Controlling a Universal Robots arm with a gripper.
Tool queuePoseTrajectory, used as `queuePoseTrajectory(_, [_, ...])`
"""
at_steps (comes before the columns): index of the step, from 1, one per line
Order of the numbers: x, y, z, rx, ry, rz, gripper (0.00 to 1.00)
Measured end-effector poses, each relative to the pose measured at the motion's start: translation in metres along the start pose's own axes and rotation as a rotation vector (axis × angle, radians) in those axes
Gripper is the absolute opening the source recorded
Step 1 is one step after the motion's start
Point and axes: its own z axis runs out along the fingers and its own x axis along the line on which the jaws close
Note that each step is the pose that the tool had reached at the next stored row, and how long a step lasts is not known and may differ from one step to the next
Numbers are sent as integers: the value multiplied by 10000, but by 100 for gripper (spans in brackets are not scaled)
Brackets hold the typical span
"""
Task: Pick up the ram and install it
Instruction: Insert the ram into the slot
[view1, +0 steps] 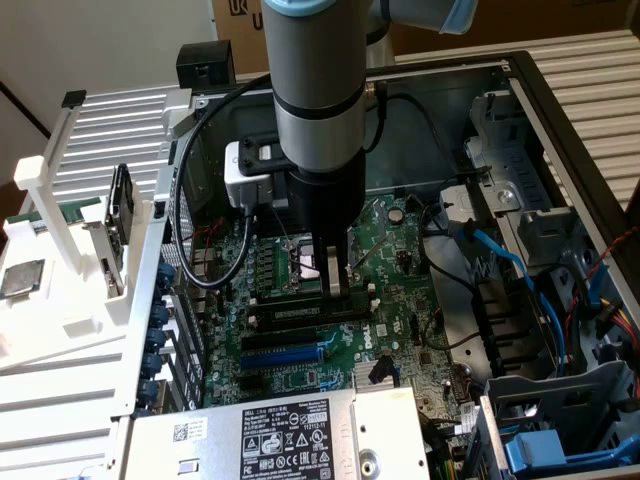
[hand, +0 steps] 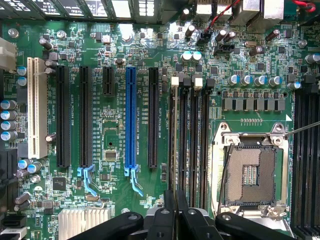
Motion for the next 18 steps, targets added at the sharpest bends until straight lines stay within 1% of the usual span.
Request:
queuePoseTrajectory(6, [0, 2, 0, -4, 0, 3, 13])
queuePoseTrajectory(7, [0, 0, 0, 0, 0, 0, 26])
queuePoseTrajectory(10, [-1, 0, -7, 1, -1, 0, 26])
queuePoseTrajectory(13, [-2, 6, -38, 0, 0, 0, 26])
queuePoseTrajectory(16, [-5, 14, -84, -1, 1, 0, 26])
queuePoseTrajectory(18, [-7, 16, -131, 0, -1, -1, 26])
